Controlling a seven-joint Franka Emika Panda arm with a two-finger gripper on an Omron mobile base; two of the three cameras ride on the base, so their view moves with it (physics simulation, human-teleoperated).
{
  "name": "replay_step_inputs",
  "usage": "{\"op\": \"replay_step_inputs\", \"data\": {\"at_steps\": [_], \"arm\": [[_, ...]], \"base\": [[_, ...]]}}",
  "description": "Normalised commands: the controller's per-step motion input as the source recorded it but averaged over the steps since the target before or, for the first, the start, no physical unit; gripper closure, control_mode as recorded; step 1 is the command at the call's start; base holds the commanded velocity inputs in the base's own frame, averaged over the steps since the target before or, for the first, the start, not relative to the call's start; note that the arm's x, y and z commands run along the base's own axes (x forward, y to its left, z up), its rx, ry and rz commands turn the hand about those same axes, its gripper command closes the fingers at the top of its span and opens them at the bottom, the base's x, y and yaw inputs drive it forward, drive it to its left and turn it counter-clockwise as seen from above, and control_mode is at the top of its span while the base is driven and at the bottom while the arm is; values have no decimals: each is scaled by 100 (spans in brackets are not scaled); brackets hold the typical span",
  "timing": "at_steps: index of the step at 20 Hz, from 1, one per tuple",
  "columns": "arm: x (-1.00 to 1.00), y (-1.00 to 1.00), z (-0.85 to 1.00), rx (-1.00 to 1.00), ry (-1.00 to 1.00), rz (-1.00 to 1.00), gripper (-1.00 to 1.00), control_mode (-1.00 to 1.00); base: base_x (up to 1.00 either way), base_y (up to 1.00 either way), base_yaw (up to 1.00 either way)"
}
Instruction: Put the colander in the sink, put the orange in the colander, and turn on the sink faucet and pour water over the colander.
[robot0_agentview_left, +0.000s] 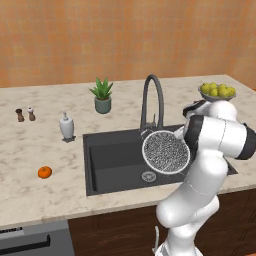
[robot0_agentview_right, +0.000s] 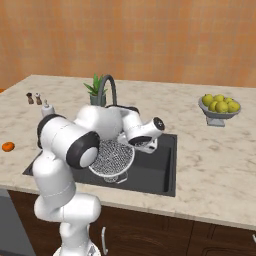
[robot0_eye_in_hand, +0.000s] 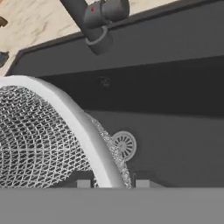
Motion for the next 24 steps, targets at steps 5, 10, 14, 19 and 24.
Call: {"op": "replay_step_inputs", "data": {"at_steps": [5, 10, 14, 19, 24], "arm": [[-11, 5, -58, -10, 18, 1, 100, -100], [-3, 22, -51, -3, -1, 1, 100, -100], [0, 38, -72, -2, -2, 0, 100, -100], [-10, 25, -87, -2, -2, 0, 100, -100], [31, 3, -17, 0, -16, 5, 100, -100]], "base": [[0, 0, 0], [0, 0, 0], [0, 0, 0], [0, 0, 0], [0, 0, 0]]}}
